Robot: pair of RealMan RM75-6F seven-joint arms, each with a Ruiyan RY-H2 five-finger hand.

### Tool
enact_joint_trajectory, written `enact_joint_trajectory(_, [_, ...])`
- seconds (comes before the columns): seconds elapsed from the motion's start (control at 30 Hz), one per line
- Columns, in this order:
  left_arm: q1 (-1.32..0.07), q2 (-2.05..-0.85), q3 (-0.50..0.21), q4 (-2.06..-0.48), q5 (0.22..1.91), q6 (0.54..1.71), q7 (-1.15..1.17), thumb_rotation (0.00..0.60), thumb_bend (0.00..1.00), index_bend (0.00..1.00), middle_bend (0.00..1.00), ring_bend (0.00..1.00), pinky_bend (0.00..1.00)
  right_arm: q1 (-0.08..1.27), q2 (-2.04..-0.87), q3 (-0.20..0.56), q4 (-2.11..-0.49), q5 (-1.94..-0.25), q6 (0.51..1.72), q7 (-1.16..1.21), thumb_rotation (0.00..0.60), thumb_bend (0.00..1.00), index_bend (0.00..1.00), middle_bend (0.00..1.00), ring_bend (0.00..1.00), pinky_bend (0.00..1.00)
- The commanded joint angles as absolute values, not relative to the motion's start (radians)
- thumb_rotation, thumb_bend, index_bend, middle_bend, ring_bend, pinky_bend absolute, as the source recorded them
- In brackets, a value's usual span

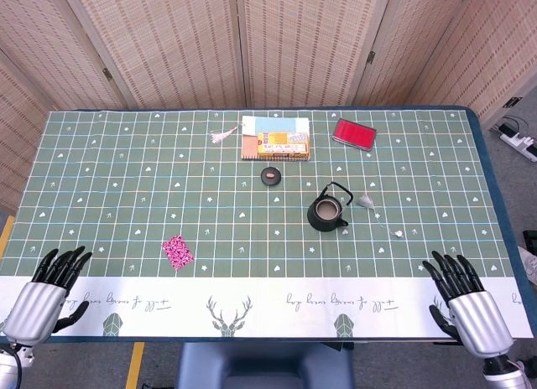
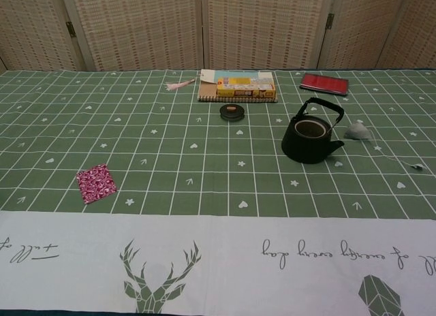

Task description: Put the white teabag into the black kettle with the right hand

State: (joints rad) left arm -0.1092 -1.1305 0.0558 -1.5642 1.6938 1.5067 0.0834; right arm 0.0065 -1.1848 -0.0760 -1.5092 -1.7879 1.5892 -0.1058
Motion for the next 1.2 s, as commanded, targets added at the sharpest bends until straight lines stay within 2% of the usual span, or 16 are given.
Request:
enact_joint_trajectory(0.03, [-0.111, -1.135, 0.056, -1.564, 1.693, 1.501, 0.098, 0.6, 0.28, 0.0, 0.0, 0.07, 0.04, 0.037, -1.176, -0.066, -1.49, -1.782, 1.551, -0.078, 0.6, 0.4, 0.1, 0.0, 0.0, 0.0])
enact_joint_trajectory(0.13, [-0.113, -1.141, 0.055, -1.564, 1.686, 1.491, 0.113, 0.6, 0.28, 0.0, 0.0, 0.07, 0.04, 0.07, -1.177, -0.036, -1.454, -1.756, 1.523, -0.044, 0.6, 0.4, 0.15, 0.0, 0.0, 0.0])
enact_joint_trajectory(0.27, [-0.113, -1.14, 0.053, -1.567, 1.68, 1.489, 0.112, 0.6, 0.28, 0.0, 0.0, 0.07, 0.04, 0.12, -1.193, 0.007, -1.388, -1.702, 1.467, 0.021, 0.6, 0.4, 0.28, 0.0, 0.0, 0.0])
enact_joint_trajectory(0.37, [-0.112, -1.137, 0.053, -1.567, 1.685, 1.497, 0.104, 0.6, 0.28, 0.0, 0.0, 0.07, 0.04, 0.15, -1.21, 0.023, -1.346, -1.667, 1.418, 0.053, 0.6, 0.4, 0.32, 0.0, 0.0, 0.0])
enact_joint_trajectory(0.57, [-0.109, -1.133, 0.055, -1.566, 1.692, 1.506, 0.09, 0.6, 0.28, 0.0, 0.0, 0.07, 0.04, 0.188, -1.279, 0.052, -1.244, -1.588, 1.338, 0.083, 0.6, 0.4, 0.36, 0.0, 0.0, 0.0])
enact_joint_trajectory(0.77, [-0.11, -1.133, 0.055, -1.563, 1.693, 1.506, 0.087, 0.6, 0.28, 0.0, 0.0, 0.07, 0.04, 0.236, -1.39, 0.072, -1.067, -1.53, 1.248, 0.219, 0.6, 0.4, 0.38, 0.0, 0.0, 0.0])
enact_joint_trajectory(1.0, [-0.111, -1.131, 0.051, -1.564, 1.682, 1.502, 0.083, 0.6, 0.28, 0.0, 0.0, 0.07, 0.04, 0.276, -1.499, 0.083, -0.918, -1.518, 1.229, 0.264, 0.6, 0.4, 0.4, 0.0, 0.0, 0.0])
enact_joint_trajectory(1.2, [-0.112, -1.13, 0.051, -1.564, 1.68, 1.498, 0.085, 0.6, 0.28, 0.0, 0.0, 0.07, 0.04, 0.311, -1.572, 0.108, -0.872, -1.49, 1.205, 0.295, 0.6, 0.4, 0.42, 0.0, 0.0, 0.0])
